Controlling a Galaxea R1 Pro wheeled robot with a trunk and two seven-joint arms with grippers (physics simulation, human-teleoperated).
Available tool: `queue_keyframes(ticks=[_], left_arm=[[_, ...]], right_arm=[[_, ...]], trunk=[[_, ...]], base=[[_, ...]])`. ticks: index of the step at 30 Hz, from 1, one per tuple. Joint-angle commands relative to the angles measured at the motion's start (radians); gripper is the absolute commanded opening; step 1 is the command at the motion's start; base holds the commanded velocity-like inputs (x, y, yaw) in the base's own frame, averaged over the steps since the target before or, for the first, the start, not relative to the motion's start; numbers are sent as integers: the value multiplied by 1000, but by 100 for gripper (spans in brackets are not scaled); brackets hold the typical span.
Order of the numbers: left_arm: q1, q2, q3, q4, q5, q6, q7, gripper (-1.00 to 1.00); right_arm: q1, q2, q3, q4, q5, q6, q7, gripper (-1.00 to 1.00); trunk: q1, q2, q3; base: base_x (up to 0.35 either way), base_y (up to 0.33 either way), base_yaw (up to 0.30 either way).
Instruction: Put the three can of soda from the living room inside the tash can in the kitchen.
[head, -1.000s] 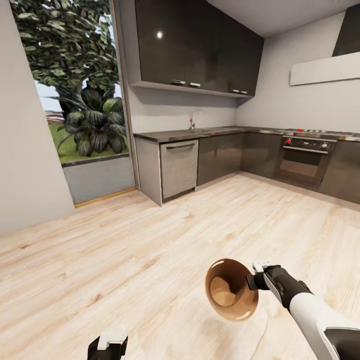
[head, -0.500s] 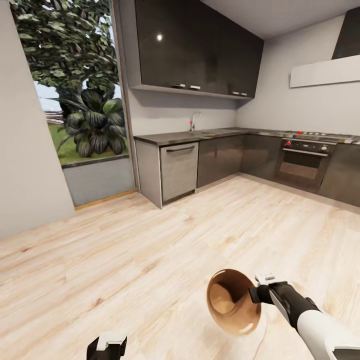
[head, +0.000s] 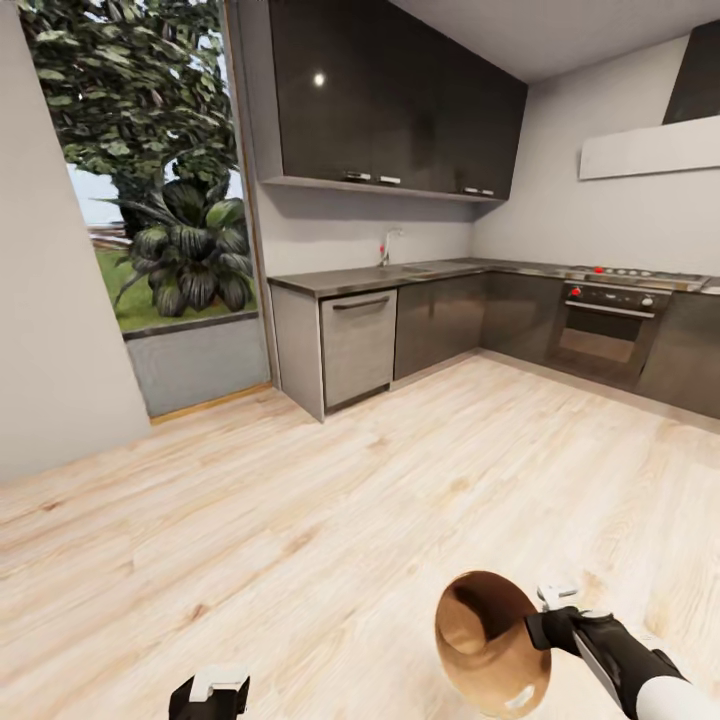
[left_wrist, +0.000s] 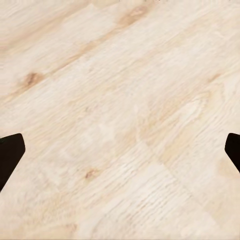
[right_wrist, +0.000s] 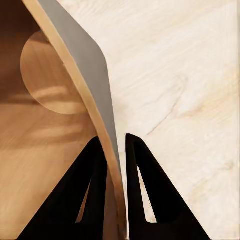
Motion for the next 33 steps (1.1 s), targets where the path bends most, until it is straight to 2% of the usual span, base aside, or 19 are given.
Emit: queue_keyframes(ticks=[1,4,7,10,13,15,16,19,20,24,28,29,33], left_arm=[[0,2,0,0,0,0,0,100],[1,21,1,0,1,-1,-1,100],[2,36,1,11,2,-6,-4,100],[2,47,1,50,6,-23,-8,100],[3,62,0,90,7,-76,-11,100],[3,70,0,98,7,-86,-12,100],[4,83,0,109,8,-97,-13,100],[4,92,-1,124,9,-113,-14,100],[4,96,-1,141,9,-131,-15,100],[4,101,-1,208,9,-191,-15,100],[6,104,-1,236,9,-225,-16,100],[10,108,-1,245,10,-240,-18,100],[11,109,-2,248,12,-247,-19,100]], right_arm=[[6,-4,1,-1,-2,-5,3,-100],[47,-30,0,4,-4,-100,3,-100],[78,-40,0,4,-5,-139,3,-100],[109,-43,0,-1,-5,-162,3,-100],[144,-45,-2,-24,-9,-182,3,-100],[159,-45,-4,-30,-12,-195,3,-100],[182,-45,-6,-35,-15,-219,3,-100],[200,-44,-7,-36,-16,-260,3,-100],[213,-44,-8,-32,-16,-303,3,-100],[255,-46,-13,-24,-18,-418,2,-100],[289,-54,-15,-22,-19,-461,2,-100],[324,-60,-20,-21,-23,-509,1,-100],[362,-65,-71,-9,-46,-550,2,-100]], trunk=[[-4,7,3],[-15,28,13],[-27,49,22],[-38,70,32],[-50,91,41],[-58,105,47],[-61,112,50],[-73,133,60],[-77,140,63],[-92,168,75],[-107,196,88],[-111,203,91],[-127,231,104]], base=[[0,0,0],[0,0,0],[0,0,0],[0,0,0],[0,0,0],[0,0,0],[0,0,0],[0,0,0],[0,0,0],[0,0,0],[0,0,0],[0,0,0],[0,0,0]])
